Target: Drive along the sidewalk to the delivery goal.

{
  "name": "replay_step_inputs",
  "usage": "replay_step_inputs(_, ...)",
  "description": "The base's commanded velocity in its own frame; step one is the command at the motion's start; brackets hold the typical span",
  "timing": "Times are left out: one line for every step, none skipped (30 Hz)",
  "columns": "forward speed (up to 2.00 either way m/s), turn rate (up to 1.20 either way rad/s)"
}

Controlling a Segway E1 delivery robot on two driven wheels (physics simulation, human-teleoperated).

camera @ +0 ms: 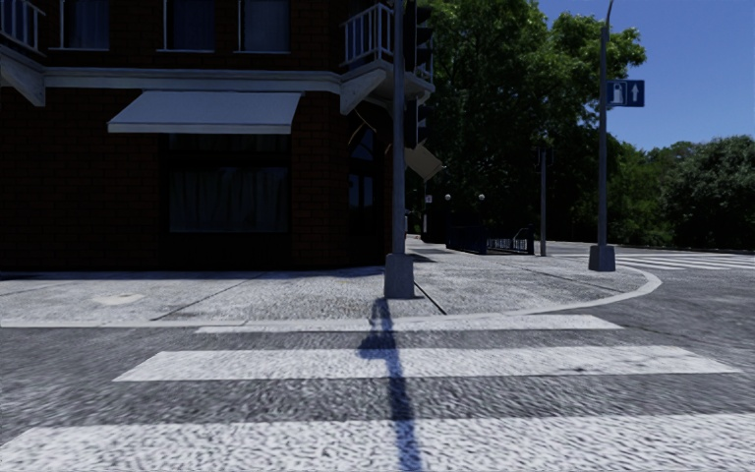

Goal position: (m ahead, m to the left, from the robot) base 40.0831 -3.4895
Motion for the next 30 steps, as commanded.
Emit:
replay_step_inputs(0.58,0.0)
replay_step_inputs(0.64,0.0)
replay_step_inputs(0.64,0.0)
replay_step_inputs(0.76,0.0)
replay_step_inputs(0.85,0.0)
replay_step_inputs(0.94,0.0)
replay_step_inputs(0.99,0.0)
replay_step_inputs(1.02,0.0)
replay_step_inputs(1.02,0.0)
replay_step_inputs(1.04,0.0)
replay_step_inputs(1.07,0.0)
replay_step_inputs(1.09,0.0)
replay_step_inputs(1.11,0.0)
replay_step_inputs(1.11,0.0)
replay_step_inputs(1.12,0.0)
replay_step_inputs(1.14,0.0)
replay_step_inputs(1.17,0.0)
replay_step_inputs(1.18,0.0)
replay_step_inputs(1.19,0.0)
replay_step_inputs(1.19,0.0)
replay_step_inputs(1.19,0.0)
replay_step_inputs(1.2,0.0)
replay_step_inputs(1.2,0.0)
replay_step_inputs(1.2,0.0)
replay_step_inputs(1.2,0.0)
replay_step_inputs(1.2,0.0)
replay_step_inputs(1.2,0.0)
replay_step_inputs(1.2,0.0)
replay_step_inputs(1.2,0.0)
replay_step_inputs(1.2,0.0)
